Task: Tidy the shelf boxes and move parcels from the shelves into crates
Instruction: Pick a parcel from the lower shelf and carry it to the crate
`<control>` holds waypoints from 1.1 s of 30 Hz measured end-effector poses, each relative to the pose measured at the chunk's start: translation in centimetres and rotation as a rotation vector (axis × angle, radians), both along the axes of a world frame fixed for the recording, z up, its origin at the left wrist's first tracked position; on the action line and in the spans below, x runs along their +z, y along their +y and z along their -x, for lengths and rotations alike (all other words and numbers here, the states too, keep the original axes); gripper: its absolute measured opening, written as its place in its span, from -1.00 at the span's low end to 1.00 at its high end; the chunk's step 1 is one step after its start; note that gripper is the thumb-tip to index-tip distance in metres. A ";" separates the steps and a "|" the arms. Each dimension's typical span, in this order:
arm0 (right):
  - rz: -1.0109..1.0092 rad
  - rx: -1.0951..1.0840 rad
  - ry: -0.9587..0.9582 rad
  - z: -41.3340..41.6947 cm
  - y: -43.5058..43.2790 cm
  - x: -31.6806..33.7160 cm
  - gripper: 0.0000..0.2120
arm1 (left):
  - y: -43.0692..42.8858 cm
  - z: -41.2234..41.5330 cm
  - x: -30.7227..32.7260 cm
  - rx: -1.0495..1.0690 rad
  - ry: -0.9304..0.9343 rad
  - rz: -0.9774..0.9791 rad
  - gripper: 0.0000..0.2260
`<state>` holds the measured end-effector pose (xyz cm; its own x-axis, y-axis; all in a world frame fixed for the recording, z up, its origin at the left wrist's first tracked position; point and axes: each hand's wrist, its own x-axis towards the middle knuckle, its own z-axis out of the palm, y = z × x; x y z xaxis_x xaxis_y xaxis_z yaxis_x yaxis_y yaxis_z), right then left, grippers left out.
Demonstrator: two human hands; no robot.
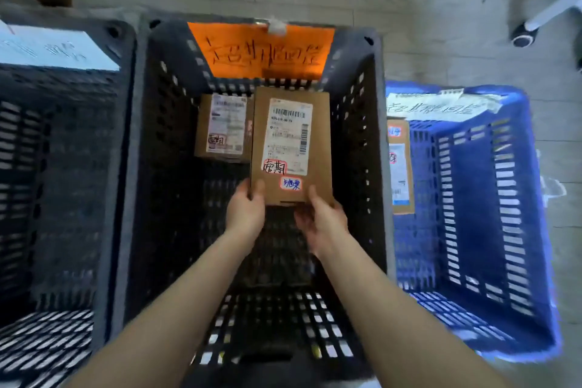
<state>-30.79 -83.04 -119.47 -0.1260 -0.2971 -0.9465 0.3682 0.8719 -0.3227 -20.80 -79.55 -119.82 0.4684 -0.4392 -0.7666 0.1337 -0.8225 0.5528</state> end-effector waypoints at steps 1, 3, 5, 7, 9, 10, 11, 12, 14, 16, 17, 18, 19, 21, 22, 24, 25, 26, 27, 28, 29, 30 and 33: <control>0.014 -0.017 0.045 -0.4 -1.0 -2.4 -0.52 | -1.1 0.0 -2.4 -0.055 -0.059 -0.013 -0.64; 0.049 -0.041 0.121 -1.0 -2.8 -6.3 -0.49 | -3.2 -0.1 -6.5 -0.154 -0.110 0.007 -0.65; 0.050 -0.065 0.135 -1.2 -3.8 -8.6 -0.52 | -4.6 -0.2 -9.1 -0.204 -0.101 0.013 -0.67; 0.010 0.023 0.147 -1.3 -4.1 -8.8 -0.57 | -5.1 -0.4 -9.6 -0.183 -0.065 -0.028 -0.67; -0.011 0.089 0.225 -1.3 -3.7 -7.1 -0.61 | -4.9 -0.7 -7.9 -0.160 -0.063 -0.078 -0.65; -0.007 0.115 0.272 -1.4 -3.5 -5.6 -0.63 | -4.6 -1.0 -6.4 -0.147 -0.062 -0.096 -0.64; 0.000 0.155 0.295 -1.7 -3.3 -3.8 -0.65 | -4.2 -1.4 -4.5 -0.129 -0.053 -0.105 -0.62; 0.005 0.193 0.294 -2.1 -3.2 -1.5 -0.68 | -3.7 -1.8 -2.3 -0.107 -0.040 -0.105 -0.60; 0.027 0.283 0.270 -3.2 -3.1 3.4 -0.69 | -2.4 -3.0 2.9 -0.047 -0.016 -0.088 -0.57; 0.071 0.402 0.262 -4.8 -3.0 8.7 -0.68 | -0.7 -4.5 9.0 0.033 0.002 -0.058 -0.55; 0.111 0.467 0.256 -5.9 -2.9 11.5 -0.72 | 0.3 -5.4 12.2 0.071 0.003 -0.038 -0.55; 0.156 0.529 0.243 -7.1 -2.6 14.5 -0.80 | 1.4 -6.4 15.4 0.110 -0.002 -0.017 -0.56; 0.198 0.586 0.223 -8.5 -2.3 17.6 -0.88 | 2.7 -7.3 18.6 0.156 -0.012 0.001 -0.56; 0.267 0.713 0.179 -11.4 -1.1 23.6 -0.90 | 5.8 -9.2 25.0 0.269 -0.033 0.017 -0.60; 0.304 0.785 0.144 -12.9 -0.2 26.6 -0.89 | 7.6 -10.2 28.1 0.333 -0.048 0.029 -0.61; 0.371 0.947 0.033 -15.9 2.6 32.5 -0.91 | 11.8 -12.0 34.2 0.487 -0.076 0.069 -0.61; 0.395 1.032 -0.027 -17.3 4.3 35.3 -0.87 | 14.0 -12.7 37.2 0.567 -0.096 0.091 -0.61; 0.417 1.102 -0.087 -18.6 6.3 38.0 -0.72 | 16.3 -13.4 40.2 0.643 -0.126 0.112 -0.60; 0.429 1.166 -0.144 -19.8 8.5 40.8 -0.61 | 18.8 -13.9 43.0 0.709 -0.168 0.131 -0.61; 0.446 1.231 -0.188 -20.9 10.7 43.6 -0.57 | 21.4 -14.3 45.8 0.768 -0.219 0.148 -0.63; 0.474 1.290 -0.230 -21.9 13.1 46.1 -0.59 | 24.1 -14.5 48.4 0.822 -0.276 0.166 -0.67; 0.508 1.347 -0.271 -22.7 15.6 48.7 -0.63 | 27.0 -14.5 50.9 0.878 -0.330 0.183 -0.73; 0.595 1.511 -0.414 -23.9 23.8 54.9 -0.83 | 35.9 -13.6 57.4 1.053 -0.457 0.243 -0.77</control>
<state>-6.85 -59.21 -64.52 0.8005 -0.2152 -0.5594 -0.4915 0.2985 -0.8181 -7.24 -43.60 -62.43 0.8979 0.2180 -0.3824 0.4337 -0.2904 0.8530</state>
